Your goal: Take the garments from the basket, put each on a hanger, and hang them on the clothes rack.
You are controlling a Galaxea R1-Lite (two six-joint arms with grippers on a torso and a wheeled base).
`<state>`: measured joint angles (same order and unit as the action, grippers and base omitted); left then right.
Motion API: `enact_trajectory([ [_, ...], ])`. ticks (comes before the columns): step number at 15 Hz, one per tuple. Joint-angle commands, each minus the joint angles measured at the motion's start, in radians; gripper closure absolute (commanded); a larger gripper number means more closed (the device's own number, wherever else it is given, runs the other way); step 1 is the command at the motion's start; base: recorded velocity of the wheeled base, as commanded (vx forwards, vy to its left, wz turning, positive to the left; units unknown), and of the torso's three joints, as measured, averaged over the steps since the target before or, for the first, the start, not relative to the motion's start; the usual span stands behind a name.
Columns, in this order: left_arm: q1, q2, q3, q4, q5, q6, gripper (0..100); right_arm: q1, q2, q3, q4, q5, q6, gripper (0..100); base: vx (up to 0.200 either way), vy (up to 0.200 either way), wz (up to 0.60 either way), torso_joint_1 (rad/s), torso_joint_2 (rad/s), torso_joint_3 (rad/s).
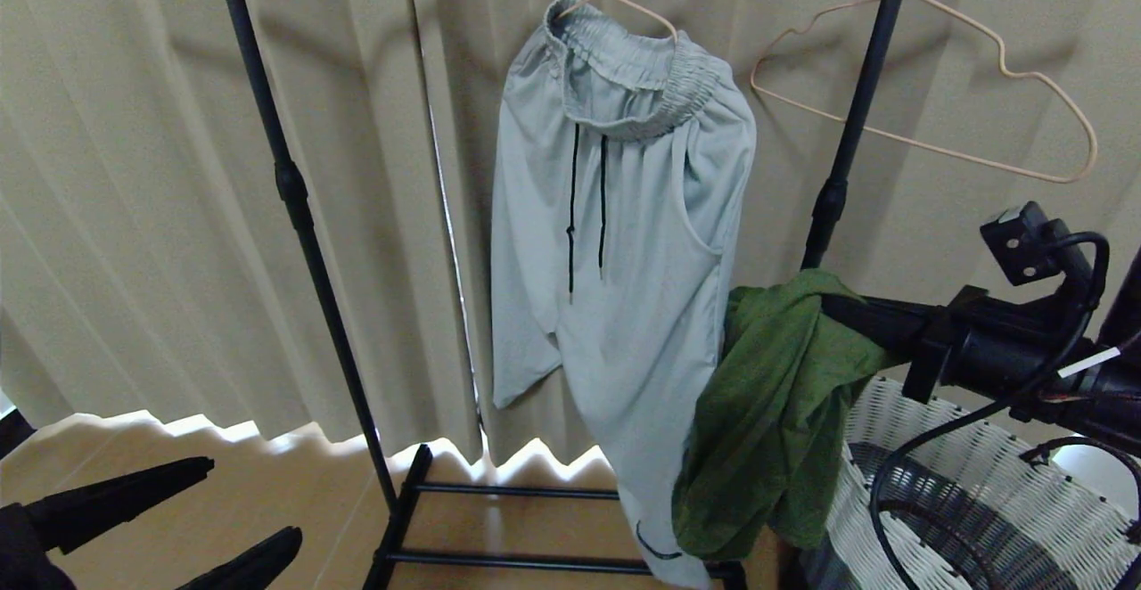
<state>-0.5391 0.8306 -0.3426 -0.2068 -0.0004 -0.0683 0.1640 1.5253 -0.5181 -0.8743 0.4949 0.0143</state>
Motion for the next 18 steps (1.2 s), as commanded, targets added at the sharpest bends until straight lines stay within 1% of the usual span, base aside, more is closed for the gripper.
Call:
enact_trajectory([
  [1, -0.031, 0.093, -0.004, -0.003, 0.0, 0.001, 0, 0.025, -0.013, -0.003, -0.02, 0.01, 0.019, 100, 0.0, 0.0, 0.0, 0.0, 0.0, 0.0],
  [3, -0.068, 0.162, 0.019, -0.045, 0.002, -0.01, 0, 0.068, -0.007, -0.01, -0.094, 0.017, 0.078, 100, 0.0, 0.0, 0.0, 0.0, 0.0, 0.0],
  [4, -0.079, 0.174, 0.027, -0.054, 0.002, -0.016, 0, 0.078, -0.005, -0.01, -0.107, 0.019, 0.085, 100, 0.0, 0.0, 0.0, 0.0, 0.0, 0.0],
  [5, -0.117, 0.205, 0.042, -0.105, 0.002, -0.061, 0, 0.111, -0.004, -0.01, -0.15, 0.042, 0.116, 100, 0.0, 0.0, 0.0, 0.0, 0.0, 0.0],
  [7, -0.143, 0.214, 0.057, -0.132, 0.002, -0.093, 0, 0.141, -0.008, -0.011, -0.193, 0.085, 0.151, 100, 0.0, 0.0, 0.0, 0.0, 0.0, 0.0],
  [9, -0.162, 0.212, 0.079, -0.132, 0.0, -0.087, 0, 0.17, -0.01, -0.014, -0.223, 0.109, 0.159, 100, 0.0, 0.0, 0.0, 0.0, 0.0, 0.0],
  [13, -0.237, 0.22, 0.085, -0.146, 0.0, -0.085, 0, 0.244, -0.007, -0.034, -0.232, 0.162, 0.162, 100, 0.0, 0.0, 0.0, 0.0, 0.0, 0.0],
  [14, -0.259, 0.235, 0.093, -0.171, 0.0, -0.079, 0, 0.262, -0.002, -0.045, -0.232, 0.163, 0.162, 100, 0.0, 0.0, 0.0, 0.0, 0.0, 0.0],
  [16, -0.263, 0.271, 0.111, -0.229, 0.0, -0.042, 0, 0.284, 0.003, -0.06, -0.232, 0.163, 0.162, 100, 0.0, 0.0, 0.0, 0.0, 0.0, 0.0],
  [17, -0.263, 0.318, 0.123, -0.293, 0.0, -0.001, 0, 0.296, 0.004, -0.066, -0.232, 0.163, 0.164, 100, 0.0, 0.0, 0.0, 0.0, 0.0, 0.0],
  [18, -0.263, 0.352, 0.128, -0.333, 0.0, 0.022, 0, 0.305, 0.004, -0.072, -0.232, 0.163, 0.164, 100, 0.0, 0.0, 0.0, 0.0, 0.0, 0.0],
])
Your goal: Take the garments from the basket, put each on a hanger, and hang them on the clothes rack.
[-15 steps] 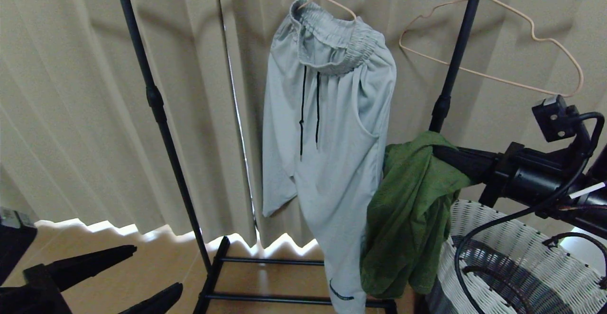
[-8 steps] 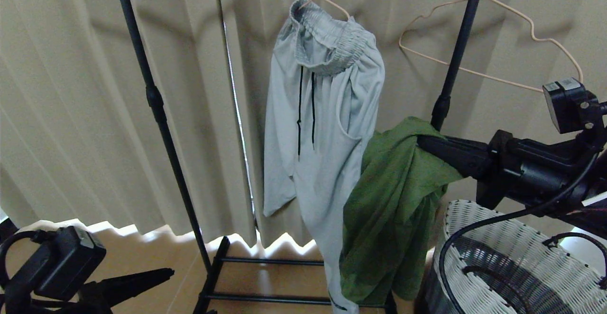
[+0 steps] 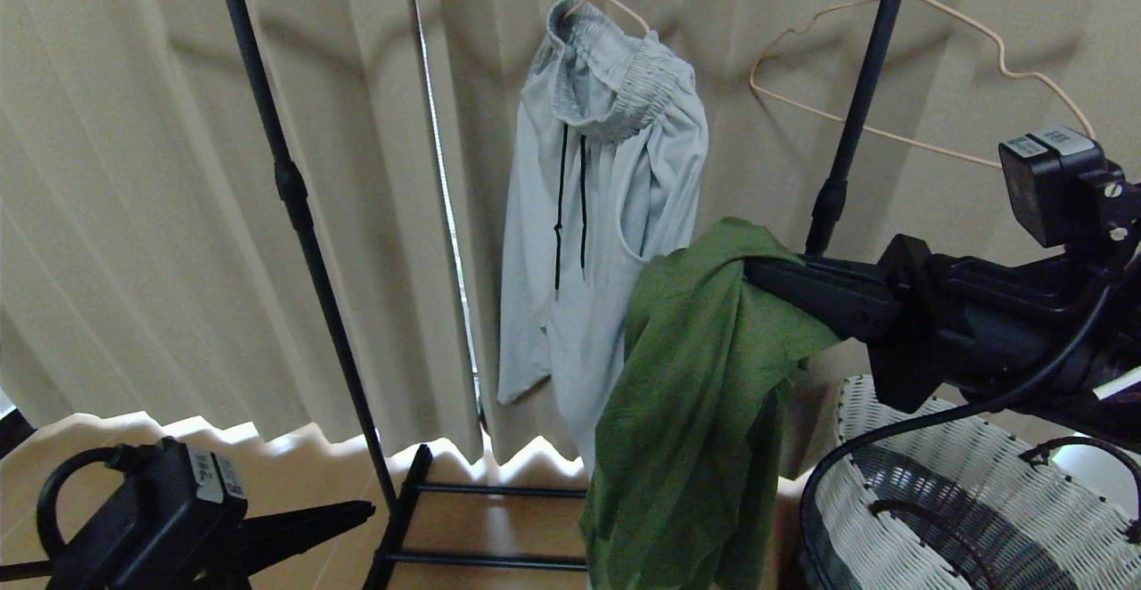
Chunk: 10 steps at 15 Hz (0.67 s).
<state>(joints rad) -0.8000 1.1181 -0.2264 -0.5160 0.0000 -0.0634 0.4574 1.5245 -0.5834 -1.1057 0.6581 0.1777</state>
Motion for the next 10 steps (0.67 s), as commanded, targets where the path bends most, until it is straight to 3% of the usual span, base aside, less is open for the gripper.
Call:
enact_trajectory([
  [1, -0.002, 0.068, 0.012, -0.026, 0.0, 0.019, 0, 0.012, 0.005, -0.007, 0.0, 0.0, 0.0, 100, 0.0, 0.0, 0.0, 0.0, 0.0, 0.0],
  [5, -0.024, 0.25, 0.012, -0.194, 0.0, 0.128, 0, 0.036, 0.0, -0.032, 0.0, -0.002, 0.017, 100, 0.0, 0.0, 0.0, 0.0, 0.0, 0.0],
  [9, -0.1, 0.387, 0.004, -0.292, 0.0, 0.157, 0, 0.046, 0.002, -0.055, -0.002, -0.002, 0.072, 100, 0.0, 0.0, 0.0, 0.0, 0.0, 0.0],
  [10, -0.14, 0.448, -0.008, -0.363, 0.0, 0.157, 0, 0.047, 0.003, -0.055, -0.002, -0.002, 0.072, 100, 0.0, 0.0, 0.0, 0.0, 0.0, 0.0],
])
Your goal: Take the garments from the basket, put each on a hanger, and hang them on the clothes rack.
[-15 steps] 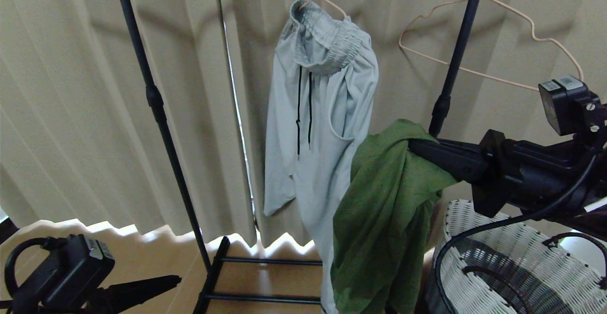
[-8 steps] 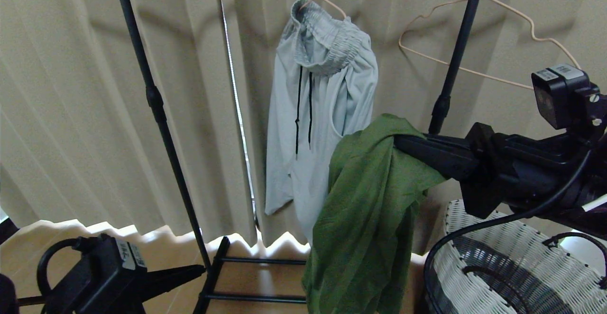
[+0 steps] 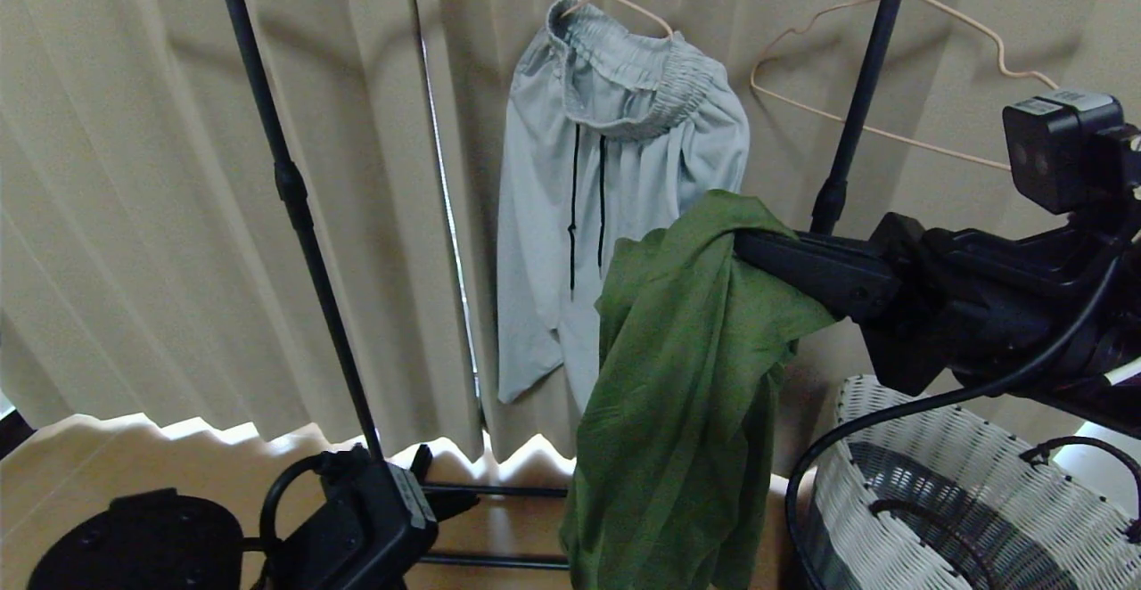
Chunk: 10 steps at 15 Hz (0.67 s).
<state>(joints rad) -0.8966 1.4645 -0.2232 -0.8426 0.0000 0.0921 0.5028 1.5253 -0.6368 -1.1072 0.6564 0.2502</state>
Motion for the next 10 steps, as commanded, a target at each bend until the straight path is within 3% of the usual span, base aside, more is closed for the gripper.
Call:
enact_trajectory([
  [1, -0.067, 0.139, -0.022, -0.075, 0.003, 0.001, 0, 0.002, 0.003, -0.003, 0.0, 0.0, 0.0, 100, 0.0, 0.0, 0.0, 0.0, 0.0, 0.0],
  [8, -0.079, 0.297, -0.097, -0.225, 0.011, 0.023, 0, 0.003, -0.005, -0.003, 0.0, 0.0, -0.002, 100, 0.0, 0.0, 0.0, 0.0, 0.0, 0.0],
  [10, -0.074, 0.347, -0.13, -0.24, 0.044, 0.017, 0, 0.017, -0.008, -0.003, 0.0, 0.0, 0.0, 100, 0.0, 0.0, 0.0, 0.0, 0.0, 0.0],
])
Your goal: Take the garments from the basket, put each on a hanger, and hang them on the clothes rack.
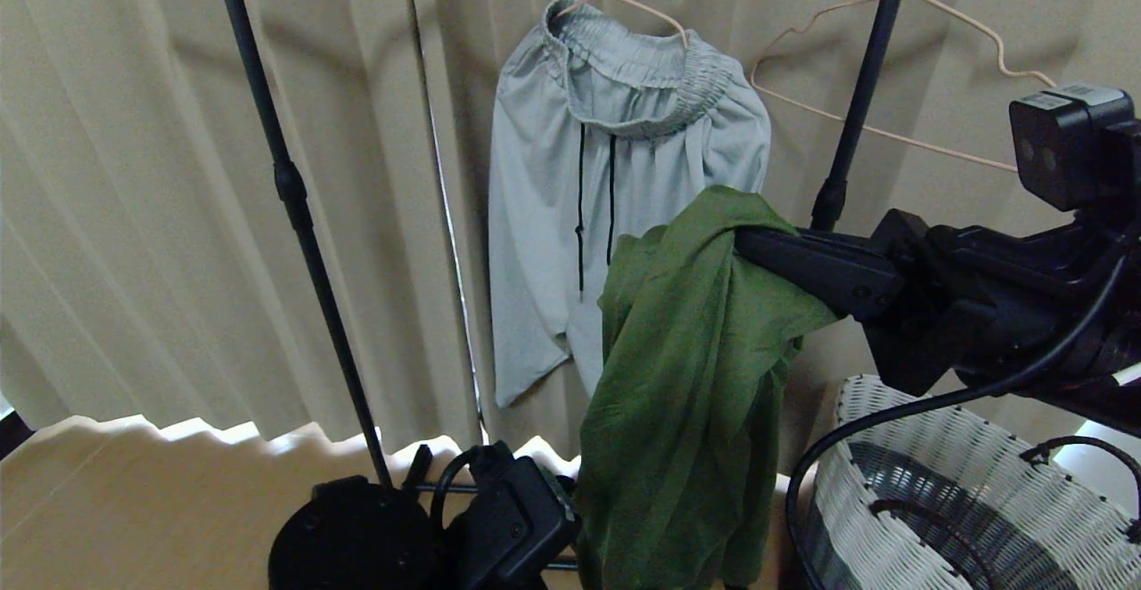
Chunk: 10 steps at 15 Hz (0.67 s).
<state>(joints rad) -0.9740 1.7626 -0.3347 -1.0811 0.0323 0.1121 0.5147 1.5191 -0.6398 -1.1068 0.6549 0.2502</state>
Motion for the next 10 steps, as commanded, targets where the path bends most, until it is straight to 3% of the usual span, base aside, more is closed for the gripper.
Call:
enact_trajectory([
  [1, 0.003, 0.064, -0.026, -0.014, 0.034, -0.003, 0, 0.005, -0.004, 0.002, -0.001, 0.0, 0.0, 100, 0.0, 0.0, 0.0, 0.0, 0.0, 0.0],
  [3, 0.003, 0.089, -0.018, -0.06, 0.06, -0.003, 0, 0.007, -0.004, 0.002, -0.001, 0.0, -0.002, 100, 0.0, 0.0, 0.0, 0.0, 0.0, 0.0],
  [4, 0.003, 0.095, 0.006, -0.111, 0.061, 0.0, 100, 0.007, -0.004, 0.002, -0.001, 0.0, 0.0, 100, 0.0, 0.0, 0.0, 0.0, 0.0, 0.0],
  [8, 0.001, 0.074, 0.036, -0.131, 0.063, 0.008, 100, 0.005, -0.002, 0.002, -0.001, -0.001, -0.002, 100, 0.0, 0.0, 0.0, 0.0, 0.0, 0.0],
  [10, 0.008, 0.017, 0.106, -0.252, 0.061, 0.069, 100, 0.002, -0.002, 0.009, -0.001, -0.004, -0.003, 100, 0.0, 0.0, 0.0, 0.0, 0.0, 0.0],
])
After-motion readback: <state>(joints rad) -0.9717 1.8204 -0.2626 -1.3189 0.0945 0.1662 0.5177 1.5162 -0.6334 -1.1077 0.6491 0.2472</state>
